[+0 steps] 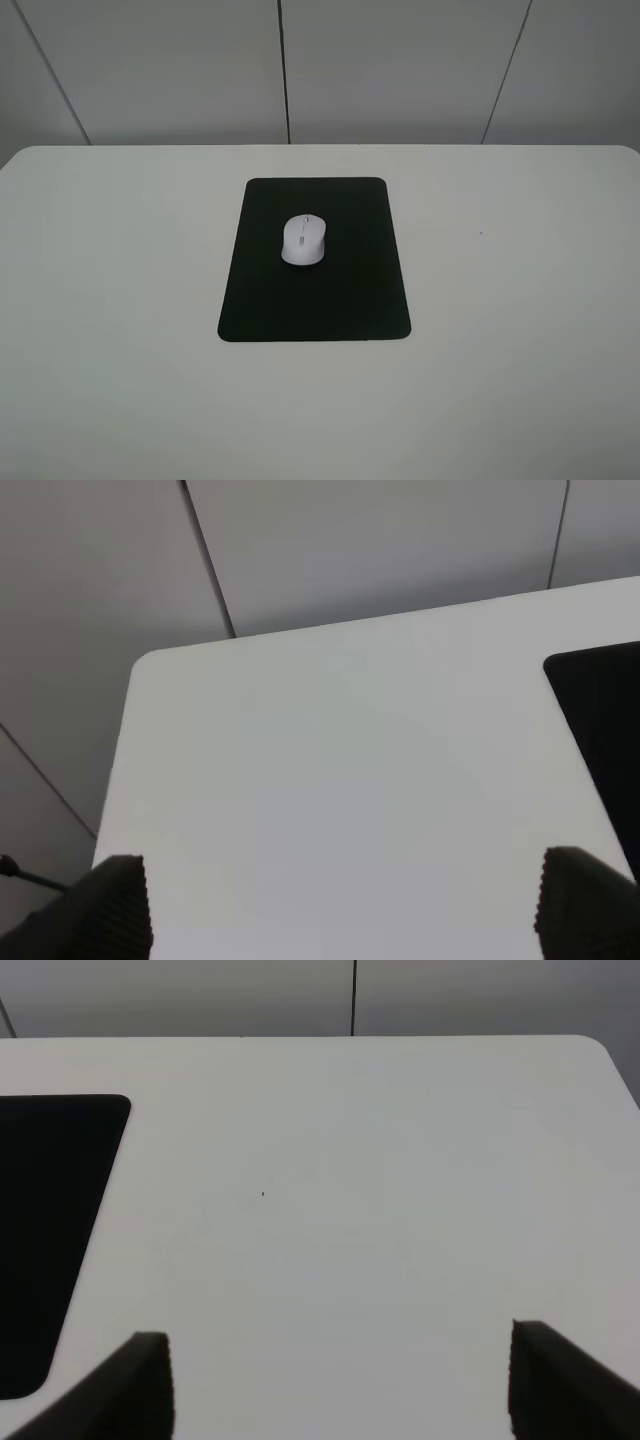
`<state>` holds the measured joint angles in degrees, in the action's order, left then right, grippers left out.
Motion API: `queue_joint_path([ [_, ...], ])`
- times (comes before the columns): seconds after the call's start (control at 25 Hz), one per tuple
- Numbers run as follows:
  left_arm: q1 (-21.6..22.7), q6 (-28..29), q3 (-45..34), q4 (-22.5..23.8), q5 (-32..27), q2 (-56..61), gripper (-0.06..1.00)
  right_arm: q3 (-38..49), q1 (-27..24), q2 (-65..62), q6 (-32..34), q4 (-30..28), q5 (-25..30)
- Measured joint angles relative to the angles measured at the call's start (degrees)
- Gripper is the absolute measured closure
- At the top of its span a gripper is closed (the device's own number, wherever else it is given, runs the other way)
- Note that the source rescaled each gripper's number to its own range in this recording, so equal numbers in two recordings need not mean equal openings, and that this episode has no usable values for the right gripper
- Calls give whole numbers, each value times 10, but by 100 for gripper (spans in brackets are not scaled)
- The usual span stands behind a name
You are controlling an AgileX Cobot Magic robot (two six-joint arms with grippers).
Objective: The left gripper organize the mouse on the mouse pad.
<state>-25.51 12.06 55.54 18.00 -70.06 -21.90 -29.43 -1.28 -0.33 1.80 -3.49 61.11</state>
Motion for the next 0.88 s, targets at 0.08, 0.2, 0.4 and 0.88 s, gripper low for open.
queue_joint_path([
  [0.08, 0, 1, -2, -23, 0, 12, -6, 0, 0, 0, 0, 0, 0],
  [0.2, 0, 13, -27, -64, 1, 37, -6, 0, 0, 0, 0, 0, 0],
  [0.4, 0, 22, -115, -83, 17, 88, -6, 0, 0, 0, 0, 0, 0],
  [0.88, 0, -6, -261, -101, 78, 222, -6, 0, 0, 0, 0, 0, 0],
])
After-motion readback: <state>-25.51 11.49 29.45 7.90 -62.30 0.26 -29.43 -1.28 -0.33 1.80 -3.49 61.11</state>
